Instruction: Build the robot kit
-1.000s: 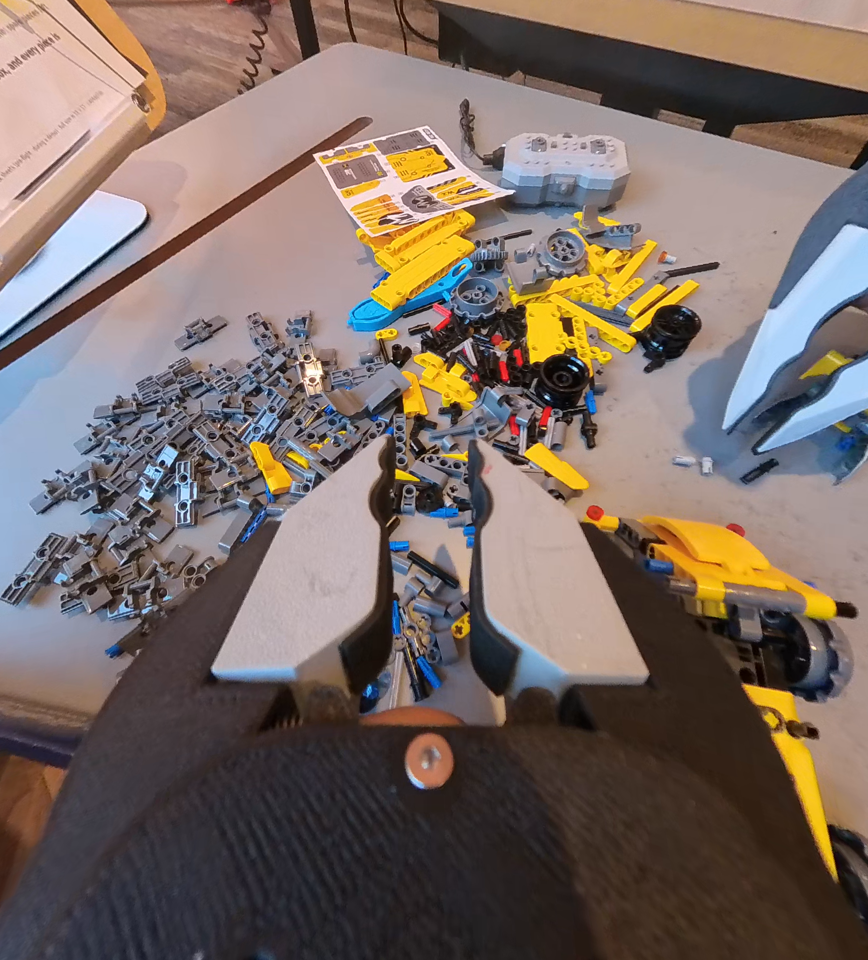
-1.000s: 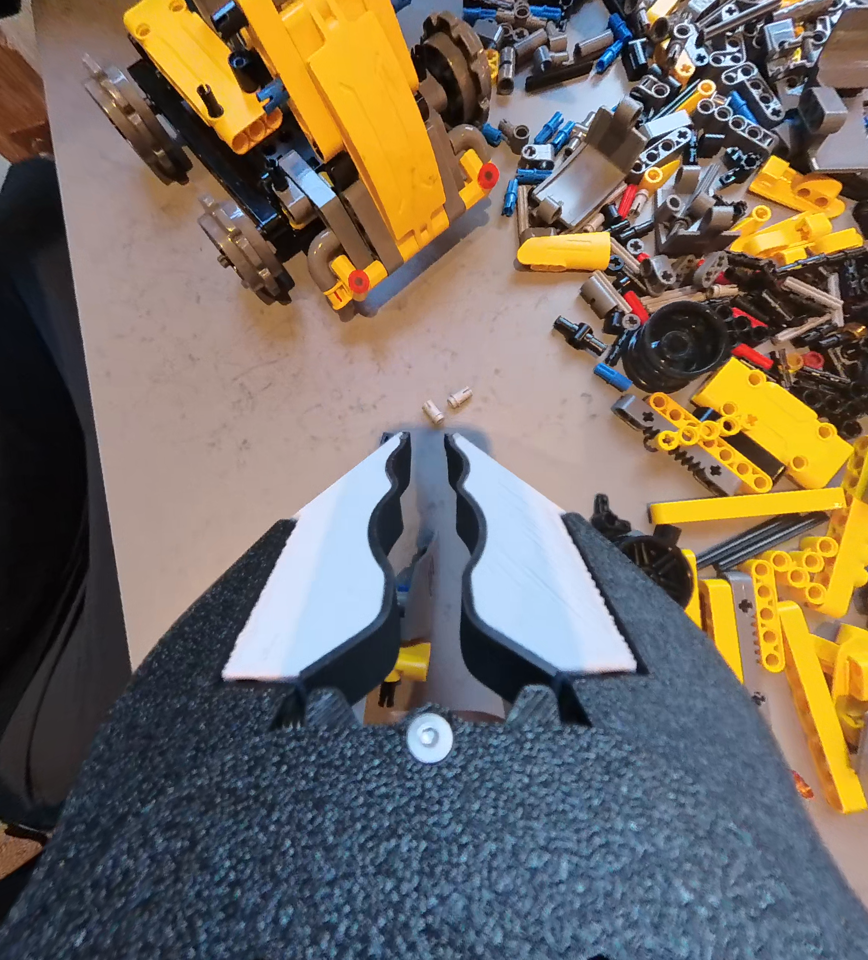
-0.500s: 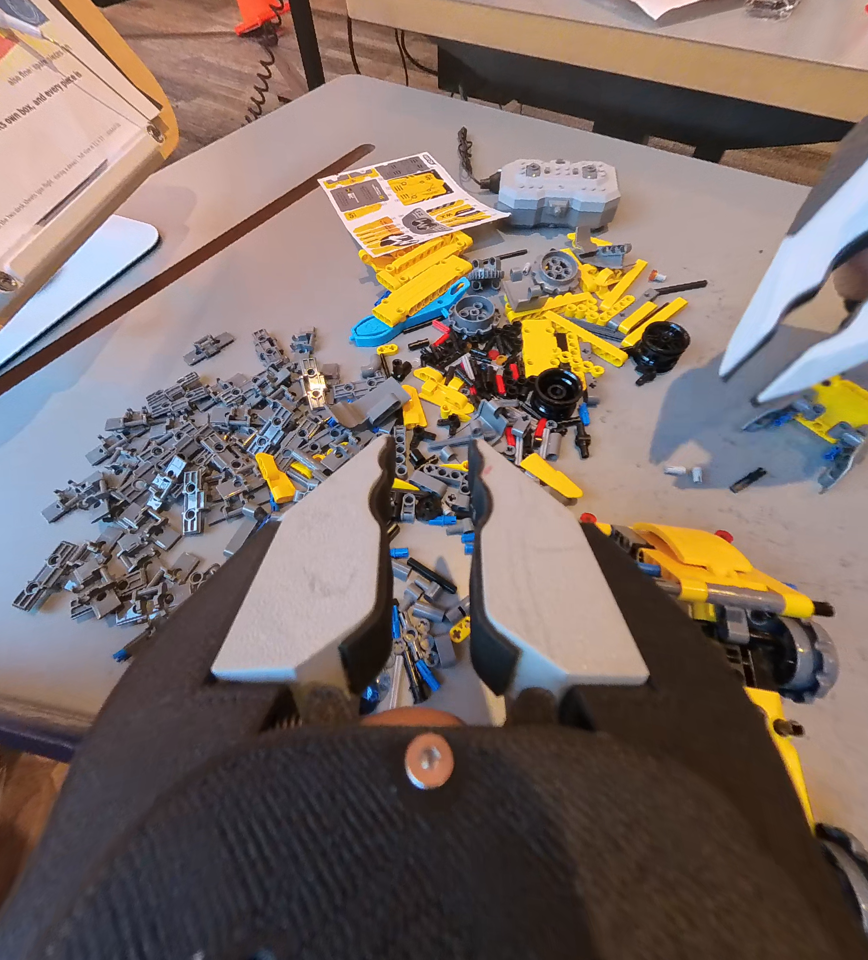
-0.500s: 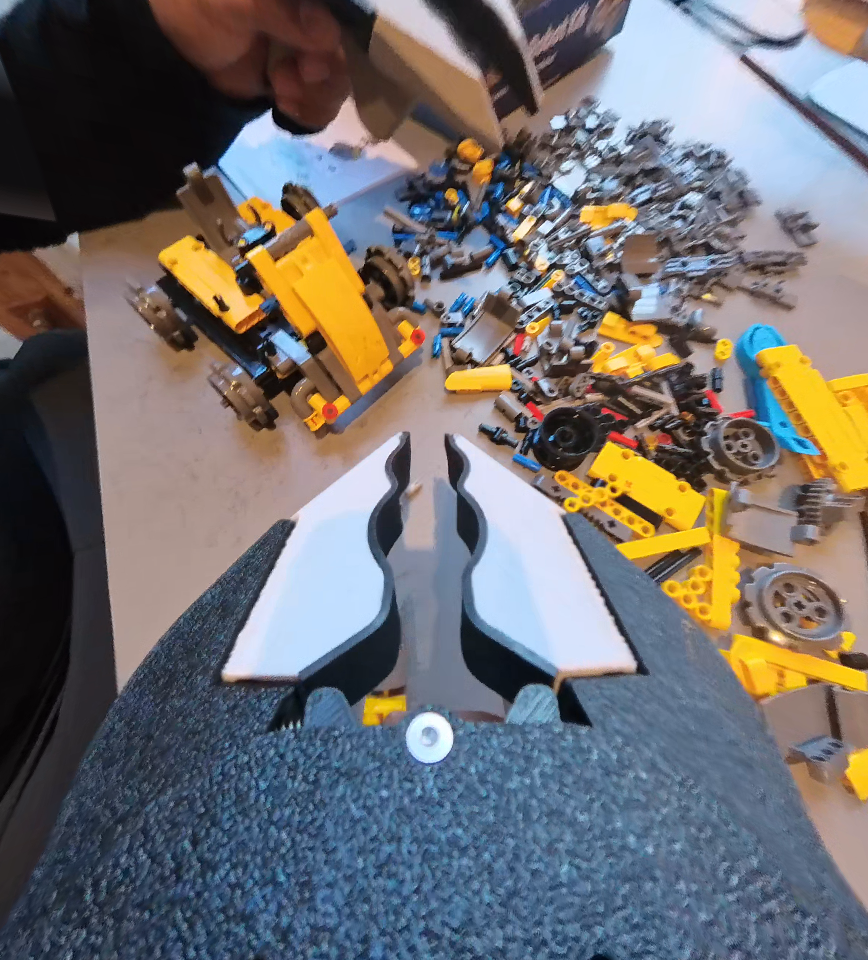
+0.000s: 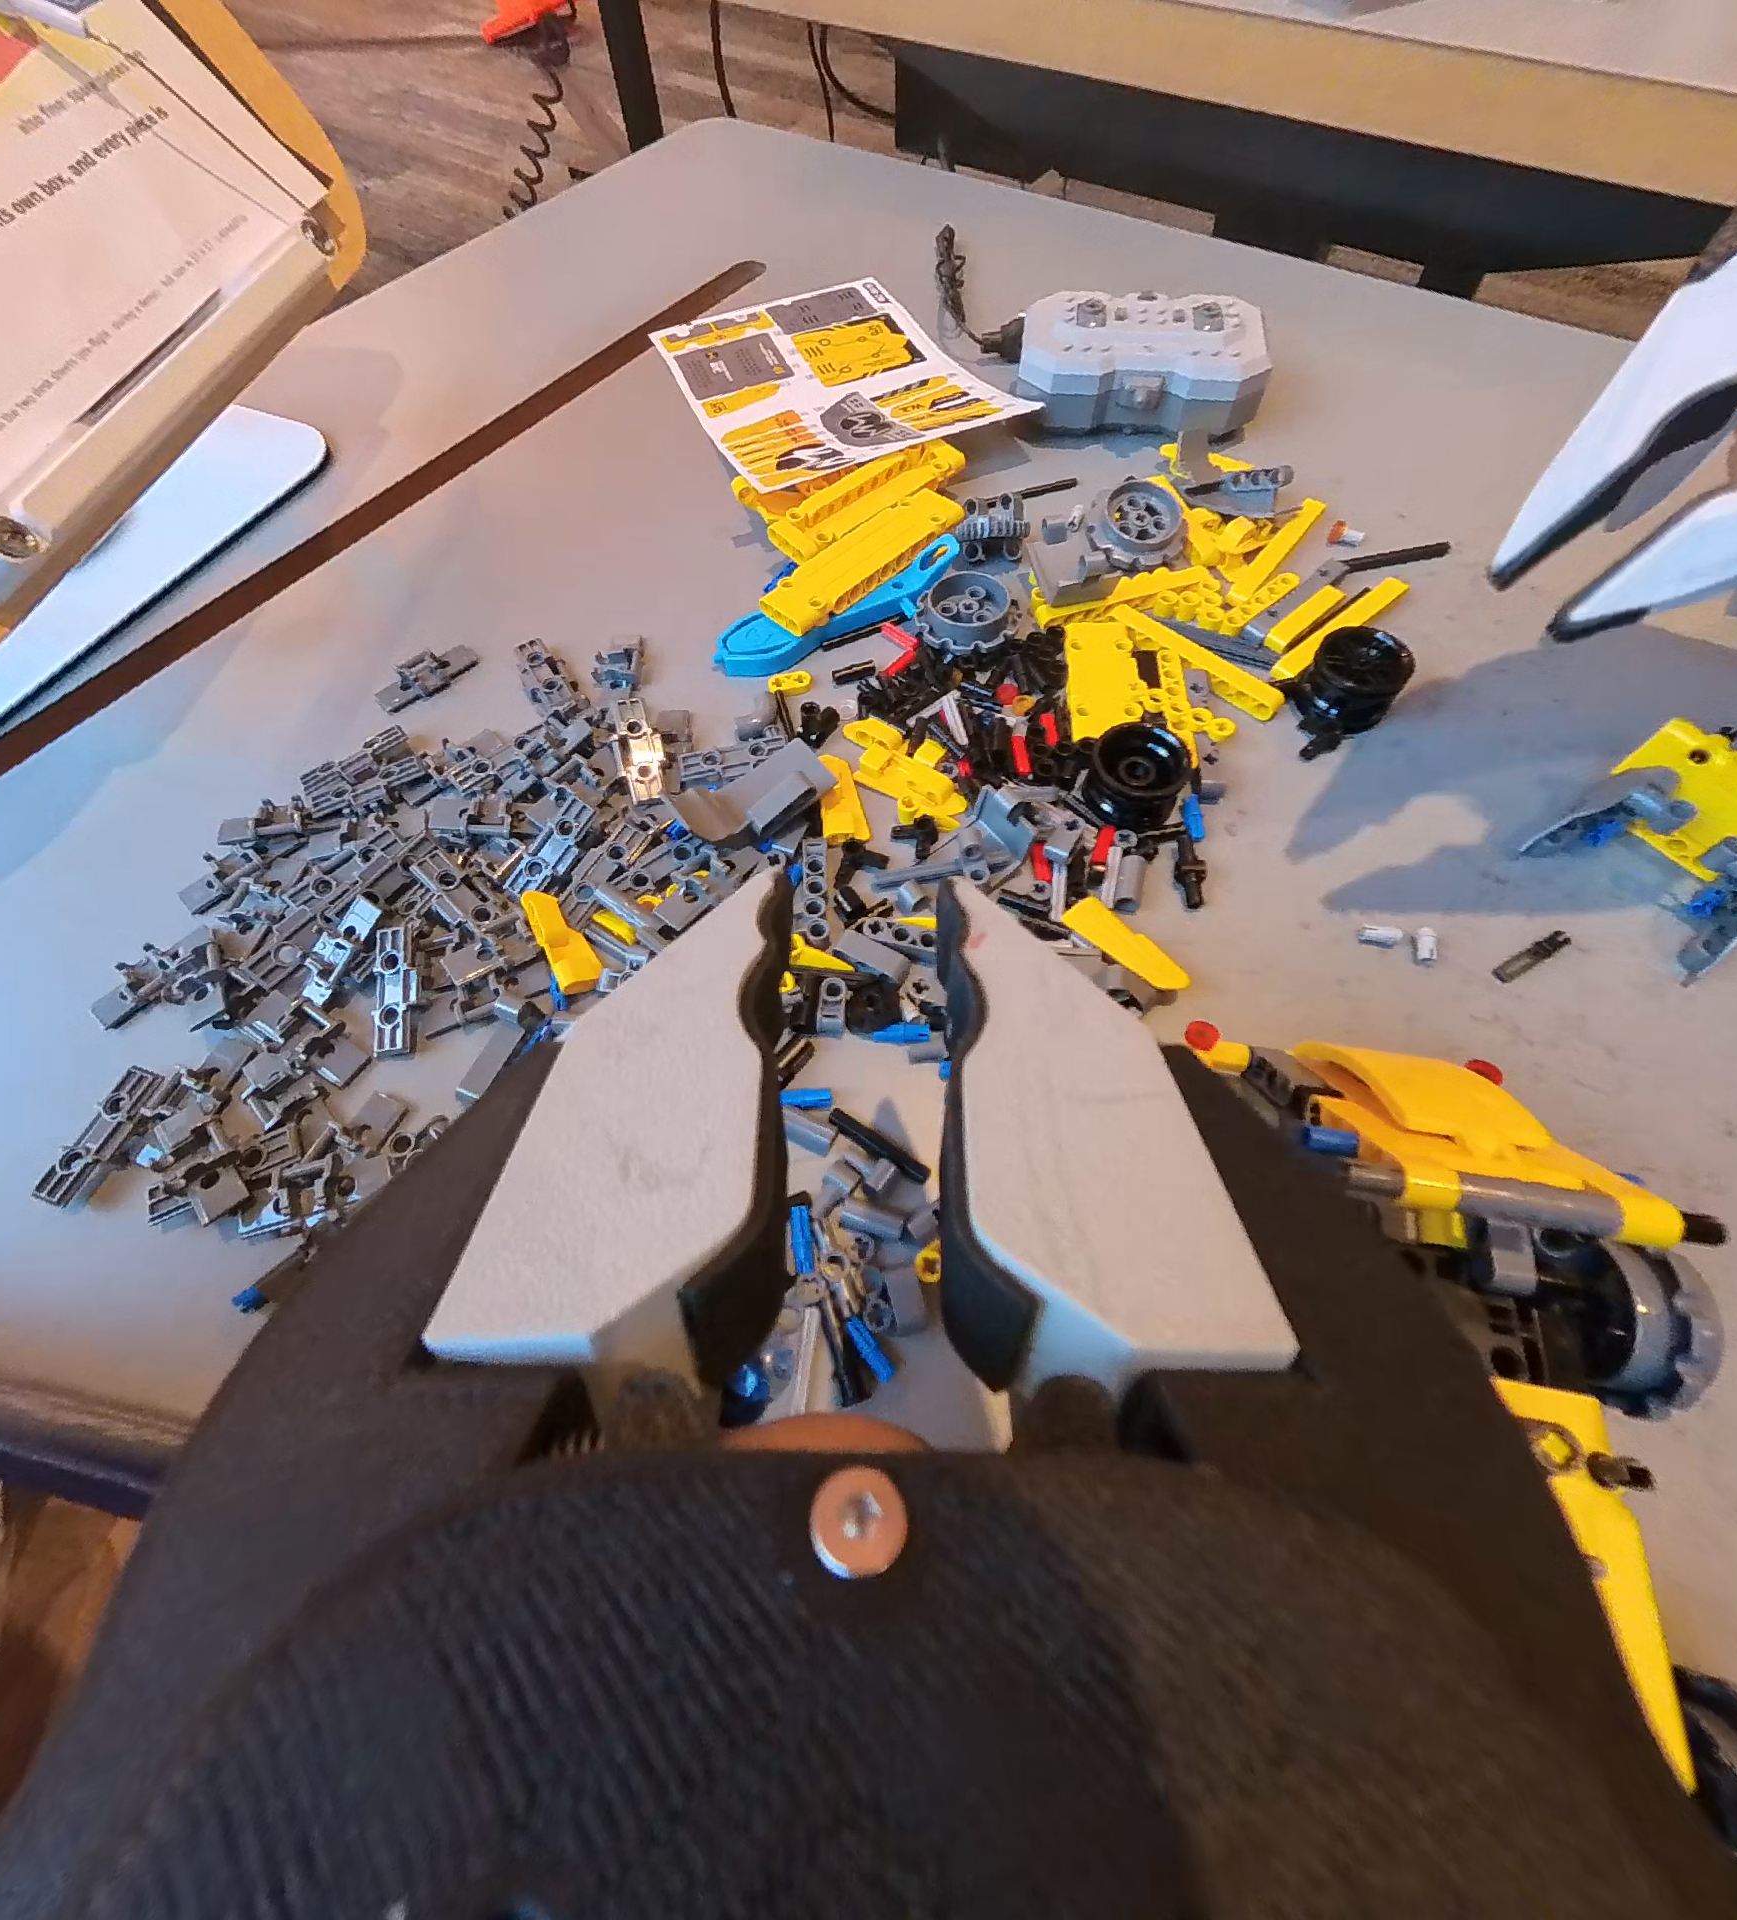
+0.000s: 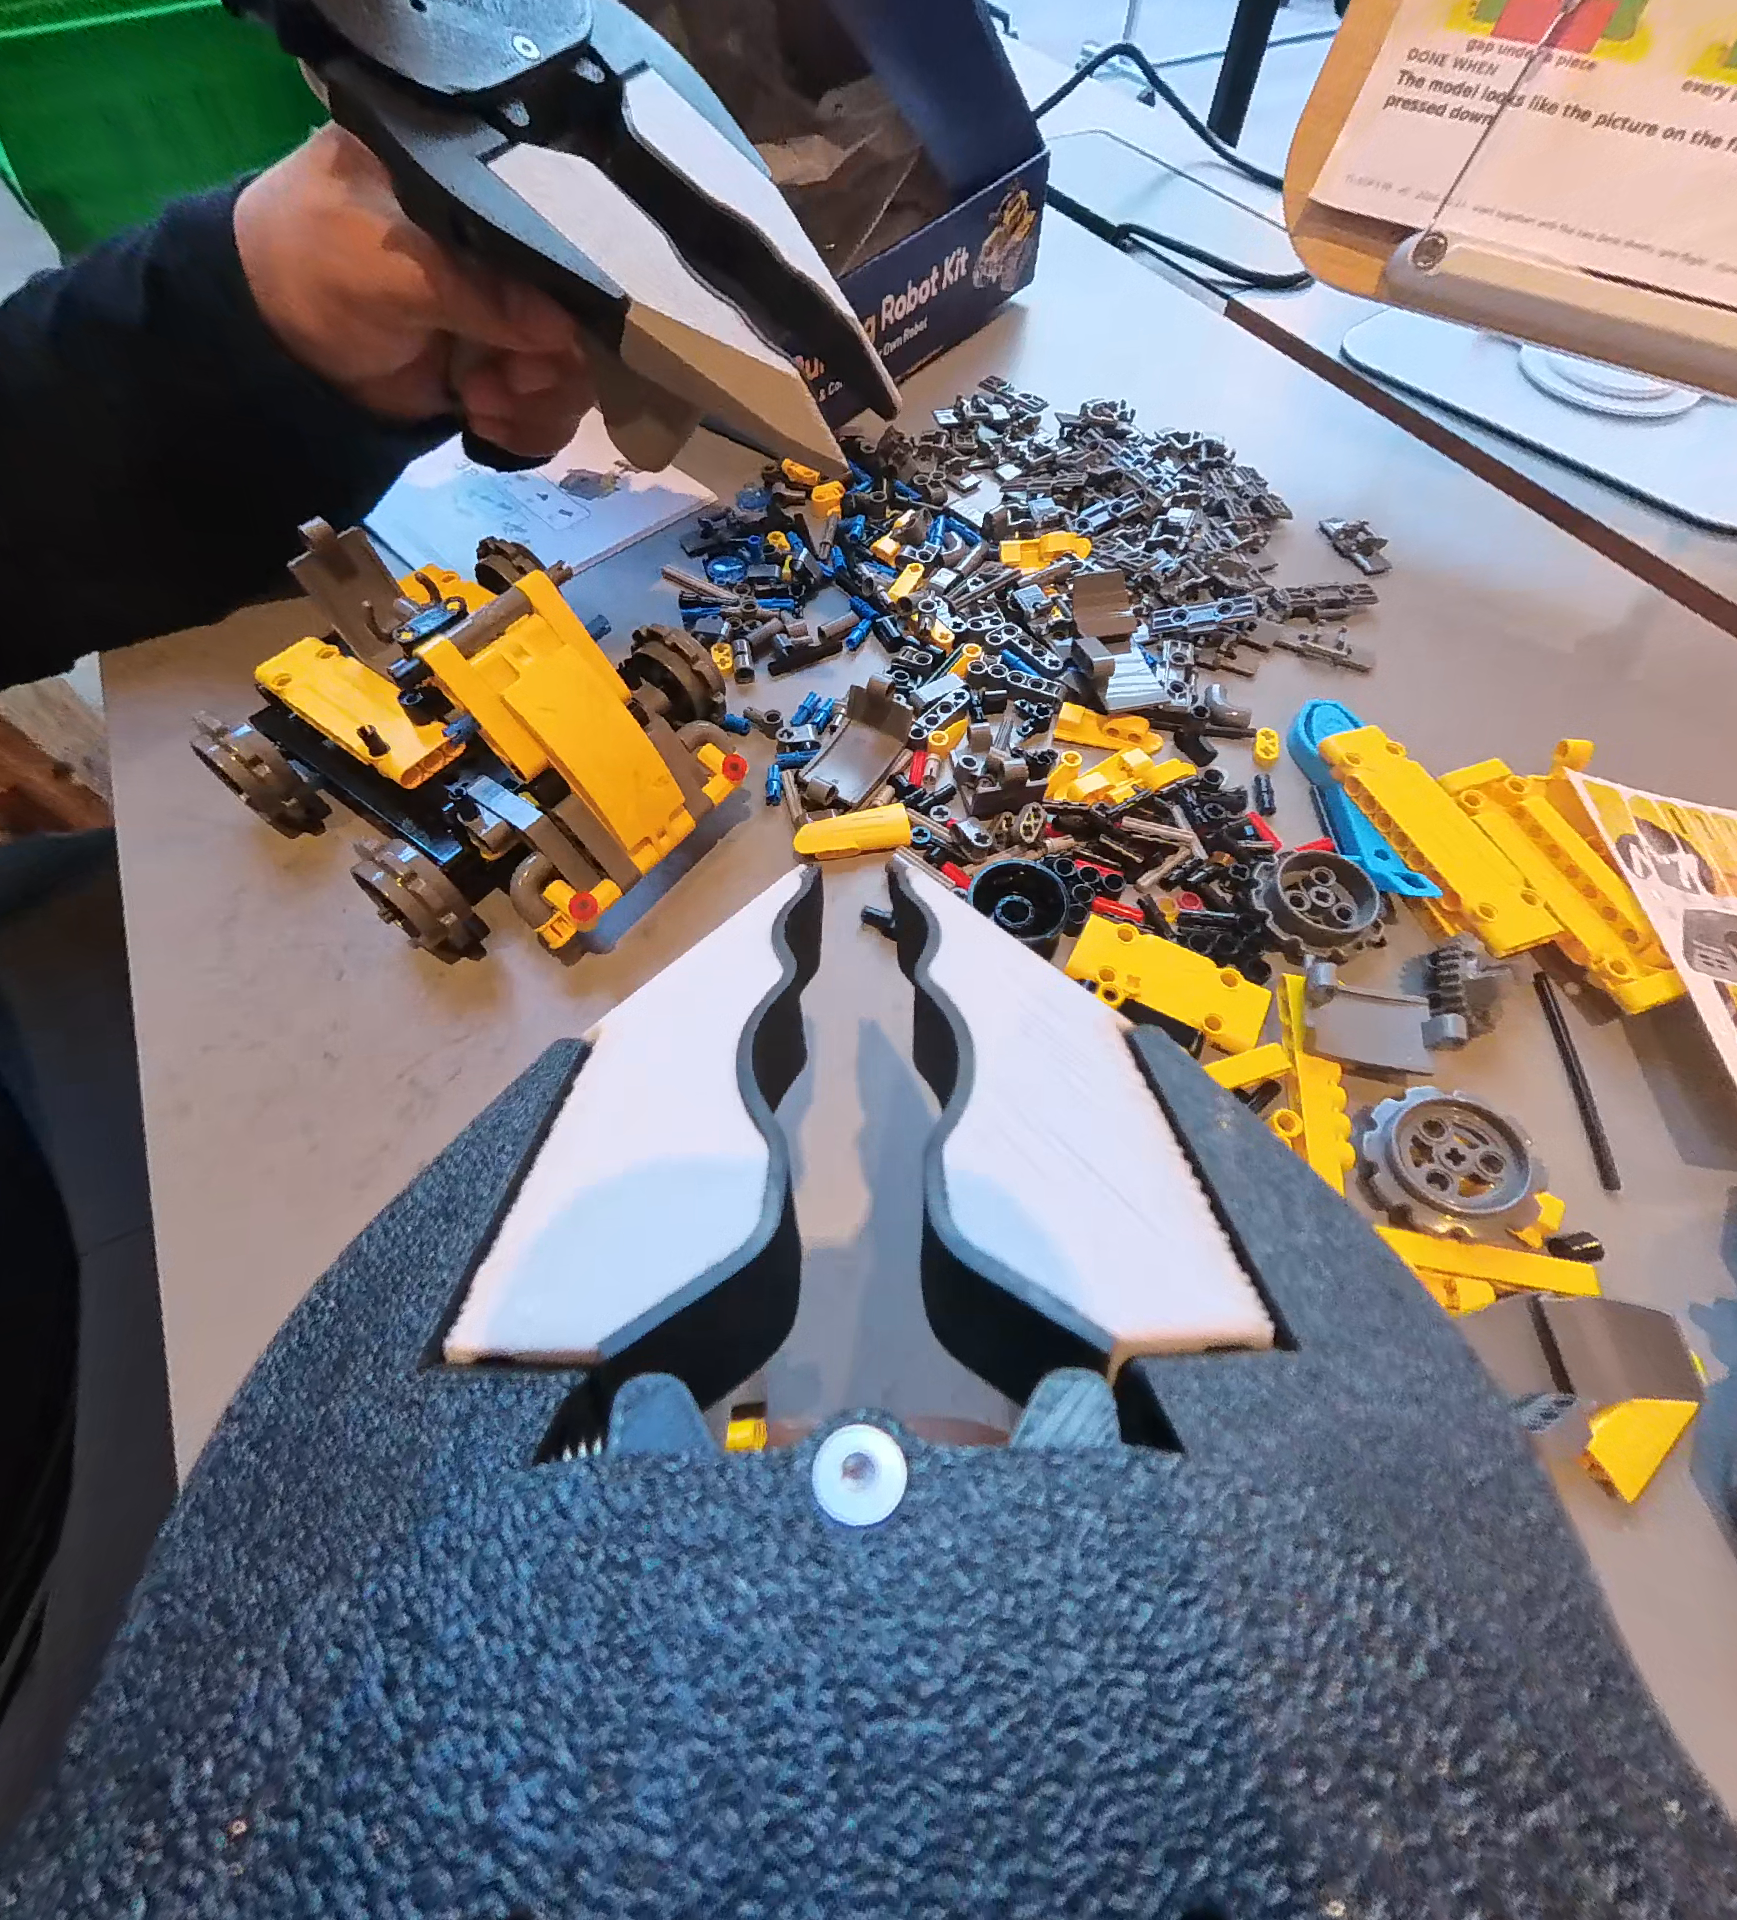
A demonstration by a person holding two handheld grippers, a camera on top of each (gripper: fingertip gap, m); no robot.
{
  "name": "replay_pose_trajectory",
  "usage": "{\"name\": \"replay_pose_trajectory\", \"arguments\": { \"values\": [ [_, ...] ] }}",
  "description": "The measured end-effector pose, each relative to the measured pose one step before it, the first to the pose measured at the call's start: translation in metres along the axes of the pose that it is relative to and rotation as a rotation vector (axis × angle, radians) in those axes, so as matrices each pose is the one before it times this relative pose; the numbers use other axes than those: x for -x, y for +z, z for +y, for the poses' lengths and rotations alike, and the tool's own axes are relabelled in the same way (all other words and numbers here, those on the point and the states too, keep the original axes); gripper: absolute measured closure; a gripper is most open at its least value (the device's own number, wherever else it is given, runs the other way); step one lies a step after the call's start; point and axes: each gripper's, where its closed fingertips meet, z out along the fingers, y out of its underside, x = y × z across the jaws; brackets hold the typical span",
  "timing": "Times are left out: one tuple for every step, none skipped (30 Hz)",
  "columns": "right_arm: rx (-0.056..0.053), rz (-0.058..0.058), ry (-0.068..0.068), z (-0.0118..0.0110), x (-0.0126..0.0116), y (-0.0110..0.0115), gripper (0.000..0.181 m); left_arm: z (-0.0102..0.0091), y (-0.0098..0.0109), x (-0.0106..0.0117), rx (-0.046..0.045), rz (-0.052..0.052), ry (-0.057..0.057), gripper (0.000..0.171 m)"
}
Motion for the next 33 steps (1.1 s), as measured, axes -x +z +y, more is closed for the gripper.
{"name": "replay_pose_trajectory", "arguments": {
  "values": [
    [0.0064,-0.0014,-0.0023,-0.00003,0.00045,0.00145,0.168,0.00019,-0.00007,0.00081,0.00005,-0.0016,-0.0016,0.146],
    [0.009,-0.0016,-0.0033,0.00036,0.0006,0.00162,0.168,0.00013,-0.00019,0.00075,-0.00007,-0.0014,-0.0019,0.146],
    [0.011,0.0007,-0.0047,0.00073,0.00045,0.00167,0.168,-0.00002,-0.00021,0.00052,-0.00048,-0.0006,-0.0021,0.146],
    [0.0137,0.0064,-0.0058,0.00137,-0.00029,0.00155,0.169,-0.00028,-0.00024,0.00037,-0.00194,-0.0005,-0.0013,0.146],
    [0.0187,0.0104,-0.0043,0.00222,-0.00119,0.00167,0.17,0.00007,-0.00016,0.00095,-0.00043,-0.0034,-0.0015,0.146],
    [0.0232,0.0101,0.0003,0.00283,-0.00144,0.00167,0.171,0.00061,0.00003,0.00173,0.00238,-0.0064,-0.0037,0.146],
    [0.0265,0.0073,0.0044,0.00322,-0.00134,0.00164,0.171,0.00089,0.00012,0.00145,0.00435,-0.0031,-0.0068,0.146],
    [0.0299,0.003,0.0053,0.00361,-0.00058,0.00154,0.172,0.00052,-0.00017,0.00129,0.00258,-0.001,-0.0091,0.146],
    [0.032,-0.0035,0.0019,0.00388,0.00076,0.00136,0.171,-0.0004,-0.00042,0.0008,-0.0021,-0.0002,-0.0089,0.146],
    [0.033,-0.0117,-0.0025,0.00432,0.00249,0.00134,0.171,-0.00113,-0.00075,0.00019,-0.00637,0.0018,-0.0064,0.146],
    [0.0353,-0.0157,-0.0059,0.00482,0.00308,0.00142,0.171,-0.00109,-0.00039,-0.00048,-0.00615,0.0032,-0.0031,0.146],
    [0.0359,-0.0121,-0.0104,0.00521,0.00273,0.00178,0.17,-0.00037,0.00003,-0.0004,-0.00232,0.0015,0.0001,0.146],
    [0.0373,-0.0097,-0.0129,0.00573,0.00222,0.00204,0.17,0.00061,0.00079,-0.00022,0.00244,-0.0006,0.0026,0.146],
    [0.0377,-0.0131,-0.0098,0.00577,0.00243,0.00257,0.17,0.00155,0.00125,-0.00027,0.00748,-0.0003,0.0035,0.146],
    [0.0303,-0.0164,-0.004,0.00427,0.00276,0.003,0.169,0.00218,0.00164,-0.00036,0.01042,0.0002,0.0033,0.146],
    [0.0194,-0.0178,0.0,0.00242,0.00316,0.00329,0.169,0.00211,0.00158,-0.00042,0.01071,-0.0004,0.004,0.146],
    [0.014,-0.0187,-0.0001,0.00109,0.00339,0.00359,0.169,0.00145,0.00119,-0.00039,0.00793,-0.0016,0.0052,0.146],
    [0.0141,-0.016,-0.0046,0.00098,0.00322,0.00367,0.169,0.00063,0.00067,-0.00061,0.00366,-0.0011,0.006,0.146],
    [0.0159,-0.0102,-0.0091,0.00105,0.00233,0.00352,0.168,0.00008,0.00017,-0.00067,0.00105,-0.0004,0.0053,0.146],
    [0.0132,-0.0104,-0.0104,0.00062,0.00242,0.00319,0.165,-0.00035,-0.00002,-0.00067,-0.00101,0.0003,0.0039,0.146],
    [0.0072,-0.0152,-0.0087,-0.0002,0.00292,0.00252,0.165,-0.00044,-0.00019,-0.00059,-0.00182,0.0012,0.0026,0.146],
    [0.0031,-0.0124,-0.0056,-0.00057,0.00205,0.0021,0.165,-0.00029,-0.00017,-0.00032,-0.00145,0.0007,0.0012,0.146],
    [0.0035,-0.0065,-0.0031,-0.00037,0.00057,0.00166,0.165,-0.00007,-0.00018,0.0001,-0.00067,0.0005,-0.0004,0.146],
    [0.0063,-0.0056,-0.0019,0.00036,0.00015,0.00154,0.164,0.00017,0.00001,0.00013,0.00045,0.001,-0.0019,0.146],
    [0.0101,-0.0063,-0.0018,0.00111,-0.00006,0.00169,0.164,0.00027,0.00012,0.00031,0.00082,0.0009,-0.0023,0.146],
    [0.0132,-0.0062,-0.0034,0.00163,0.00002,0.0019,0.164,0.00022,-0.00001,0.00015,0.00079,0.0007,-0.002,0.146],
    [0.0155,-0.0063,-0.0064,0.00188,0.00042,0.00217,0.164,-0.00009,-0.00011,-0.00001,-0.00043,0.0011,-0.0008,0.146],
    [0.0171,-0.0057,-0.0094,0.00177,0.00074,0.00218,0.164,-0.00036,-0.00022,-0.0002,-0.00143,0.0004,0.0007,0.146],
    [0.0168,-0.0037,-0.0111,0.00155,0.0007,0.0023,0.164,-0.00035,-0.00023,-0.00007,-0.00133,-0.0003,0.0012,0.146],
    [0.0136,-0.0007,-0.0104,0.00085,0.00012,0.00215,0.164,-0.0003,-0.00025,0.00002,-0.00105,0.0001,0.0004,0.146],
    [0.0014,0.001,-0.0085,-0.00128,-0.00035,0.00133,0.167,-0.00018,-0.00022,-0.00015,-0.0008,0.0009,-0.0003,0.146],
    [0.0,-0.0006,-0.0051,-0.00142,-0.00078,0.00098,0.169,-0.00009,-0.00011,0.00001,-0.00045,0.0003,-0.0006,0.146],
    [0.0008,-0.0038,-0.0014,-0.00129,-0.00067,0.00087,0.17,-0.00014,-0.00009,0.00006,-0.00076,0.0,-0.0004,0.146]
  ]
}}
